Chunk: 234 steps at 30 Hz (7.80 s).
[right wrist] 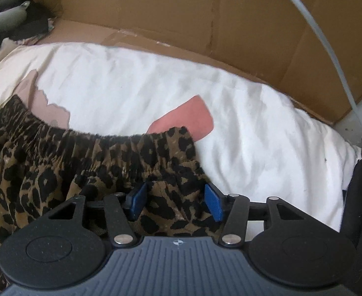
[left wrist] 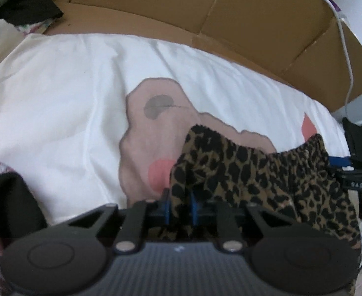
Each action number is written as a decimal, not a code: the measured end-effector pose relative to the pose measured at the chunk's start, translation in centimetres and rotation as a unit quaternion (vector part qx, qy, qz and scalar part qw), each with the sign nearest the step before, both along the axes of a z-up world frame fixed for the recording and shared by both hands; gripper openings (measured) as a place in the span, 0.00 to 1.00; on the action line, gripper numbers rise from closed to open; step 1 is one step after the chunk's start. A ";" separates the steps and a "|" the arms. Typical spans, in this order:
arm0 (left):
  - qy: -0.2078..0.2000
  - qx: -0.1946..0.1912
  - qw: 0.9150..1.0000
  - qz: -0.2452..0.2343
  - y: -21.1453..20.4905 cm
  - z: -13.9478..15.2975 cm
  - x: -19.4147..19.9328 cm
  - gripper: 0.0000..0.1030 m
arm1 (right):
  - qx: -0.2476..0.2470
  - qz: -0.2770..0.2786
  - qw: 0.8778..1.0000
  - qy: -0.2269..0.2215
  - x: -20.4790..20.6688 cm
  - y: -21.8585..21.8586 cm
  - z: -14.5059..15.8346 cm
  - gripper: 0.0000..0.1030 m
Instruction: Fold clothes
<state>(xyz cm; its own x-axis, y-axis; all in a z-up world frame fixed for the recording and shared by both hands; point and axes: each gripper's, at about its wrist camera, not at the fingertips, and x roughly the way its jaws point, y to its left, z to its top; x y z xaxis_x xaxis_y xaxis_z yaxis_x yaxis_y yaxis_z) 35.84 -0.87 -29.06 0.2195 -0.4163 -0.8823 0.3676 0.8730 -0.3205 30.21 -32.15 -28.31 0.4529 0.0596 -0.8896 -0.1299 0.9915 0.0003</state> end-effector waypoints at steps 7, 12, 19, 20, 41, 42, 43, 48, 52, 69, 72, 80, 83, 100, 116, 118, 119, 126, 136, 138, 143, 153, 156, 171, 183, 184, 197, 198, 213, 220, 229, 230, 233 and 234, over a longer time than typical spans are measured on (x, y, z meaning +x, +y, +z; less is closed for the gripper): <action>0.013 -0.018 1.000 0.018 0.0 -0.2 0.4 0.19 | -0.023 0.005 0.999 -0.023 0.2 -0.2 0.7 0.57; 0.004 -0.033 0.999 0.019 0.0 -0.1 0.0 0.08 | 0.002 -0.014 1.000 -0.023 0.1 -0.3 -0.3 0.48; -0.055 -0.046 0.997 0.029 0.4 2.3 -1.4 0.02 | -0.017 0.034 0.998 -0.042 -1.3 0.6 0.9 0.08; -0.062 -0.049 0.997 0.028 0.4 2.7 -1.4 0.02 | -0.021 0.029 0.998 -0.056 -1.4 0.5 1.4 0.08; -0.087 0.039 0.995 0.040 -3.2 2.1 4.5 0.15 | -0.070 -0.086 0.991 -0.080 3.2 -0.3 3.0 0.24; -0.087 0.055 0.993 0.050 -3.3 1.6 4.5 0.19 | -0.064 -0.103 0.991 -0.062 3.3 -0.7 2.4 0.30; -0.090 0.056 0.993 0.060 -3.1 1.4 4.2 0.25 | -0.052 -0.114 0.990 -0.057 2.9 -1.3 2.1 0.33; -0.084 0.032 0.992 0.086 -1.4 1.4 2.8 0.42 | 0.015 -0.114 0.991 -0.071 0.4 -3.7 2.9 0.51; -0.079 0.022 0.993 0.090 -0.2 2.7 2.1 0.42 | 0.050 -0.122 0.988 -0.075 -1.3 -5.4 3.8 0.51; -0.072 0.035 0.997 0.015 -1.7 12.4 -5.8 0.40 | 0.164 -0.145 0.973 -0.075 -9.7 -5.4 5.7 0.51; -0.062 0.060 0.996 0.011 -2.7 13.4 -7.3 0.40 | 0.170 -0.143 0.970 -0.094 -11.2 -5.3 6.5 0.51; -0.050 0.080 0.995 0.018 -3.6 16.9 -9.5 0.40 | 0.182 -0.108 0.972 -0.100 -13.1 -4.4 8.6 0.52; -0.049 0.081 0.995 0.027 -3.7 18.5 -10.5 0.40 | 0.183 -0.096 0.974 -0.093 -14.0 -4.1 9.0 0.57; -0.023 0.071 0.997 0.018 -3.9 22.4 -17.1 0.41 | 0.218 -0.104 0.964 -0.110 -20.9 -3.6 11.6 0.70; 0.033 0.065 0.995 -0.066 -6.9 18.6 -22.7 0.42 | 0.245 -0.084 0.964 -0.062 -24.1 -4.2 7.0 0.70; 0.035 0.065 0.995 -0.070 -7.4 18.0 -23.3 0.42 | 0.243 -0.103 0.962 -0.066 -24.7 -4.9 5.9 0.70; 0.037 0.064 0.995 -0.071 -7.5 17.7 -23.6 0.42 | 0.242 -0.115 0.961 -0.070 -25.0 -5.2 5.4 0.70; 0.071 0.065 0.990 -0.101 -8.1 16.4 -24.7 0.42 | 0.256 -0.146 0.954 -0.062 -25.1 -6.6 3.1 0.70; 0.083 0.086 0.984 -0.129 -7.2 15.2 -25.0 0.42 | 0.277 -0.135 0.950 -0.052 -24.4 -6.0 1.5 0.70; 0.084 0.088 0.984 -0.129 -6.8 15.0 -24.9 0.42 | 0.275 -0.125 0.952 -0.048 -24.2 -5.4 1.1 0.69; 0.082 0.092 0.984 -0.131 -6.2 15.2 -24.4 0.42 | 0.280 -0.141 0.949 -0.037 -23.3 -5.3 -0.4 0.69; 0.082 0.090 0.984 -0.130 -5.9 15.5 -24.2 0.43 | 0.364 -0.161 0.917 -0.003 -22.0 -5.1 -3.4 0.41; 0.083 0.091 0.983 -0.135 -5.9 15.4 -24.3 0.43 | 0.367 -0.166 0.915 0.015 -22.3 -5.3 -3.8 0.01; 0.065 0.093 0.985 -0.132 -5.7 15.6 -24.3 0.43 | 0.457 -0.185 0.868 -0.061 -23.7 -6.6 2.2 0.00; 0.053 0.087 0.987 -0.123 -4.6 17.0 -23.3 0.44 | 0.451 -0.150 0.875 -0.091 -21.0 -4.6 5.1 0.00; 0.054 0.087 0.987 -0.121 -4.5 17.1 -23.3 0.44 | 0.450 -0.147 0.875 -0.098 -21.0 -4.6 5.6 0.00; 0.057 0.087 0.988 -0.118 -3.9 16.6 -22.9 0.44 | 0.381 -0.182 0.894 -0.147 -22.3 -7.7 10.2 0.00; 0.056 0.087 0.988 -0.116 -3.8 16.6 -22.9 0.45 | 0.367 -0.177 0.901 -0.150 -22.3 -7.5 10.6 0.00; 0.059 0.094 0.986 -0.121 -4.0 16.3 -23.0 0.46 | 0.333 -0.102 0.935 -0.062 -21.1 -1.1 6.1 0.40; 0.064 0.100 0.986 -0.118 -3.8 15.8 -22.9 0.46 | 0.342 -0.088 0.935 -0.023 -22.1 0.3 4.5 0.49; 0.062 0.104 0.984 -0.129 -4.3 15.8 -23.3 0.46 | 0.382 -0.045 0.923 -0.013 -23.2 1.1 4.5 0.52; 0.061 0.104 0.984 -0.130 -4.4 15.8 -23.3 0.47 | 0.387 -0.042 0.921 -0.005 -23.2 1.3 4.0 0.52; 0.061 0.108 0.983 -0.136 -4.6 15.6 -23.5 0.47 | 0.395 -0.034 0.918 0.009 -23.4 1.8 3.0 0.51; 0.061 0.109 0.982 -0.138 -4.6 15.5 -23.5 0.47 | 0.397 -0.031 0.917 0.010 -23.5 1.8 2.9 0.51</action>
